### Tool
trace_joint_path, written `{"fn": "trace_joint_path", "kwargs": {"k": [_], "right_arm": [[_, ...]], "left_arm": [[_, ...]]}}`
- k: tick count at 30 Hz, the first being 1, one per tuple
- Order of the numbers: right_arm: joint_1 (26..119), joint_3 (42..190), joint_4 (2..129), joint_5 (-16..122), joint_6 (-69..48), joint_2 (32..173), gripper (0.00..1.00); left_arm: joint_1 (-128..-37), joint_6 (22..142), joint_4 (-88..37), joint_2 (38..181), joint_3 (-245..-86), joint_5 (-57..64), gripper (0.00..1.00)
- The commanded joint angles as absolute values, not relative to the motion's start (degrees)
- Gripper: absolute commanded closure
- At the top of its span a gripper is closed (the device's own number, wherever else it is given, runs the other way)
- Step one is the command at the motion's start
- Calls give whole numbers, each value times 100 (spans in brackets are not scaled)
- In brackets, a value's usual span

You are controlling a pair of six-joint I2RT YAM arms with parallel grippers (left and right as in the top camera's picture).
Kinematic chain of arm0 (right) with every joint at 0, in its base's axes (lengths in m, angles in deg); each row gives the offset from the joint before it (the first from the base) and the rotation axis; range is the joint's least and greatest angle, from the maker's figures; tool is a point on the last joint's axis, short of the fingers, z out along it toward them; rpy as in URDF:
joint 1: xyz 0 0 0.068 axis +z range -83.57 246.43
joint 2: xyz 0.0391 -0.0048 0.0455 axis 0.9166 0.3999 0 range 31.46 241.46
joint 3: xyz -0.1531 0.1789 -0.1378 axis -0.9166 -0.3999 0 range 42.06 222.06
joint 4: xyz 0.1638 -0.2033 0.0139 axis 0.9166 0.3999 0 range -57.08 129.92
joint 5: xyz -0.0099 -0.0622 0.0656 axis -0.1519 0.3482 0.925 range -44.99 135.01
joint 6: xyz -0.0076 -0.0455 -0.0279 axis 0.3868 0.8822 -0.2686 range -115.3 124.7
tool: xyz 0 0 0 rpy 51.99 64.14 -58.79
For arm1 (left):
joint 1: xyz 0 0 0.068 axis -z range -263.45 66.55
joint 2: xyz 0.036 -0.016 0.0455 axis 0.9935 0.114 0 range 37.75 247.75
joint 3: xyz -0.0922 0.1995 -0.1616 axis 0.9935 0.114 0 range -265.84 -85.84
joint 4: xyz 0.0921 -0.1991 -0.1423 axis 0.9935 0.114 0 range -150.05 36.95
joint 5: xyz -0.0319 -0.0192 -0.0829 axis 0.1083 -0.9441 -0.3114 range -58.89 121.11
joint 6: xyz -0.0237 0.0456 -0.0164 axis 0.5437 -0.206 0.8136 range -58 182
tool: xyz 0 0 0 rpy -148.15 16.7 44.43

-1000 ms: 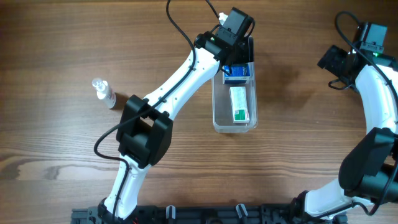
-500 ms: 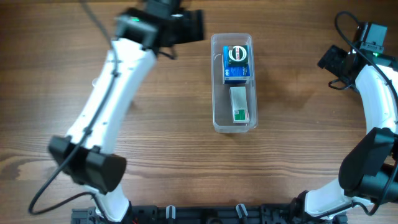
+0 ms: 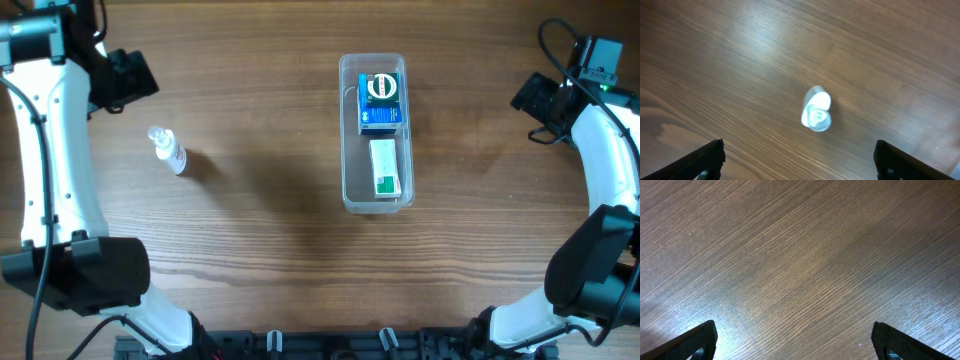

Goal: Pack container
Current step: 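Release the tin and move the left gripper to the white bottle, then lower the left gripper around the white Calamine bottle and grasp it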

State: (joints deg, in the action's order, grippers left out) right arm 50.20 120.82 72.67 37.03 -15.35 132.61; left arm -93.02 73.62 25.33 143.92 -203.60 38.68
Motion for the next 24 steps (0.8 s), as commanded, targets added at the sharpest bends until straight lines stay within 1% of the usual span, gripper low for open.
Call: {"fn": "trace_joint_path", "kwargs": {"k": [1,6,9,11,17,24], "right_arm": [[5022,12054,7254,3644,-1496,13256,0],[5022,12054,7254,3644,-1496,13256,0],[5022,12054,7254,3644,-1496,13256,0],[5022,12054,7254,3644,-1496,13256,0],[5022,12054,7254,3644,-1496,13256,0],[5022,12054,7254,3644,-1496,13256,0]], "left_arm": [[-9365,6214,2595,14366,-20344,3214,0],[-9365,4927,2411,14383,-19802,3005,0],[-9365,4750,2254,14383,-19457,2957,0],[-9363,4422,2109,14383,-19240,2779,0],[-9352,4247,1115,14451,-18517,2661,0],[-9321,4092,1119,14825,-18406,2797,0]]}}
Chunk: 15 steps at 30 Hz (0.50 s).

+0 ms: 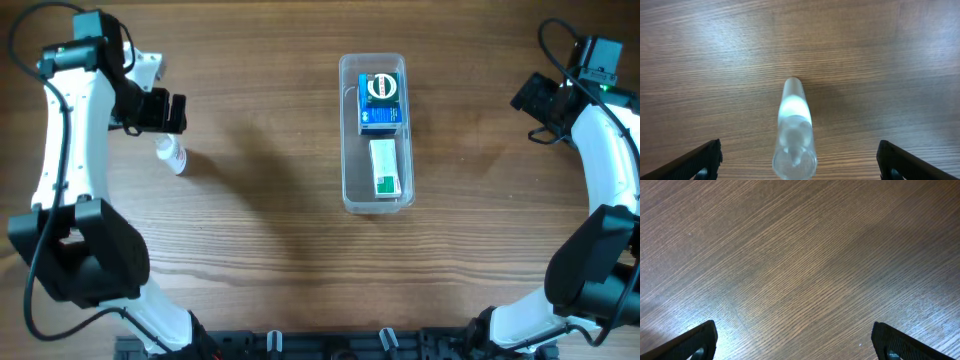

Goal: Pack container
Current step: 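Lower the left gripper around the white Calamine bottle and grasp it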

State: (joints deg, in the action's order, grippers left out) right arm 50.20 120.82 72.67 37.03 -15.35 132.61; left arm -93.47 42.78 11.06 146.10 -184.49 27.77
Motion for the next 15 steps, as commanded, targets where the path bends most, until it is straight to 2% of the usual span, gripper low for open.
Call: {"fn": "trace_joint_path", "kwargs": {"k": [1,15], "right_arm": [[5022,12054,7254,3641,-1496,13256,0],[5022,12054,7254,3644,-1496,13256,0]], "left_arm": [[-9321,4051,1122,14875,-18406,2812,0],[-9321,4016,1316,15102,-18403,2812,1]]}}
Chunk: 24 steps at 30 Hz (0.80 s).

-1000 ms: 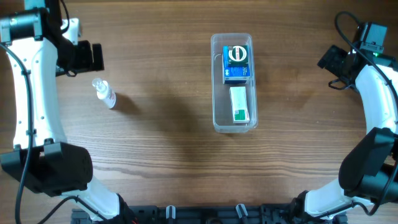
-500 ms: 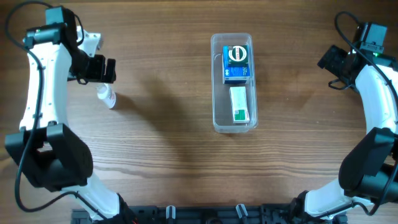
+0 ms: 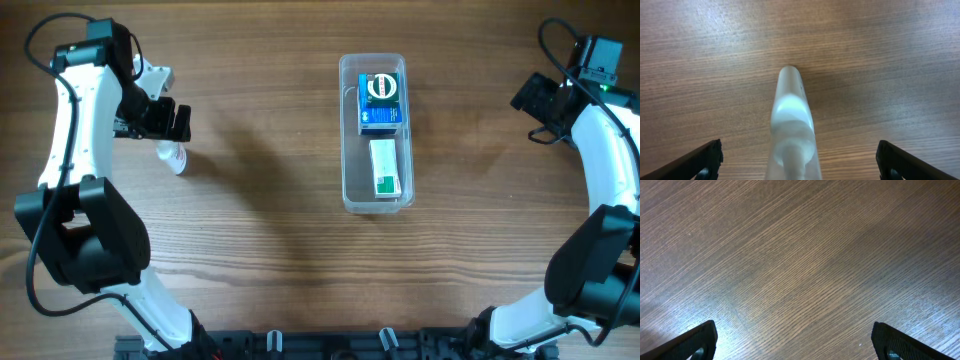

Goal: Pack container
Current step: 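Lower the left gripper around the white Calamine bottle and grasp it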

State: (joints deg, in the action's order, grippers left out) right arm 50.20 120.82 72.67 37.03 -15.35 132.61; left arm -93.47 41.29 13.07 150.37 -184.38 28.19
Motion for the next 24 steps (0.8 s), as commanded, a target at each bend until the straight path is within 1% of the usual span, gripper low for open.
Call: {"fn": "trace_joint_path", "kwargs": {"k": [1,5,11,15,21,24], "right_arm": [[5022,12054,7254,3644,-1496,13256,0],[5022,12054,7254,3644,-1496,13256,0],[5022,12054,7254,3644,-1496,13256,0],[5022,12054,7254,3644,-1498,13256,0],[5022,12054,7254,3644,-1496,13256,0],[5022,12054,7254,3644,-1498,13256,0]], "left_arm": [[-9321,4018,1323,15102,-18403,2812,1],[-9321,4191,1368,15102,-18401,2814,2],[-9332,4016,1294,15102,-18355,2834,1],[-9332,3987,1277,15102,-18353,2838,4],[-9332,3992,1299,15104,-18325,2836,5],[-9332,3989,1209,15111,-18248,2845,3]]}}
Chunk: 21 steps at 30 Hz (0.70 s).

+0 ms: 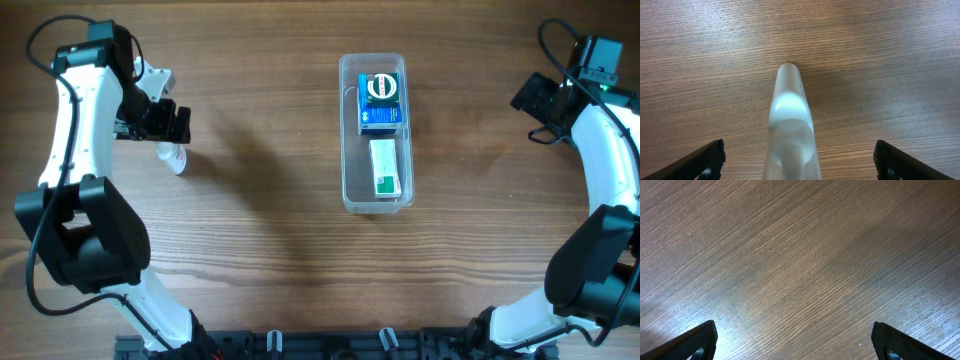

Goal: Pack container
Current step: 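Lower the left gripper around the white Calamine bottle and grasp it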

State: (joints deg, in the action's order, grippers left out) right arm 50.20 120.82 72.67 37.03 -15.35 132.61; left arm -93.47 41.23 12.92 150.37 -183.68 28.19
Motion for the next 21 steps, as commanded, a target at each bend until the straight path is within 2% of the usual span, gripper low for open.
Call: {"fn": "trace_joint_path", "kwargs": {"k": [1,21], "right_arm": [[5022,12054,7254,3644,-1496,13256,0],[5022,12054,7254,3641,-1496,13256,0]], "left_arm": [[-9332,3989,1183,15113,-18218,2860,2],[-9337,4038,1106,15185,-18141,2832,6]]}}
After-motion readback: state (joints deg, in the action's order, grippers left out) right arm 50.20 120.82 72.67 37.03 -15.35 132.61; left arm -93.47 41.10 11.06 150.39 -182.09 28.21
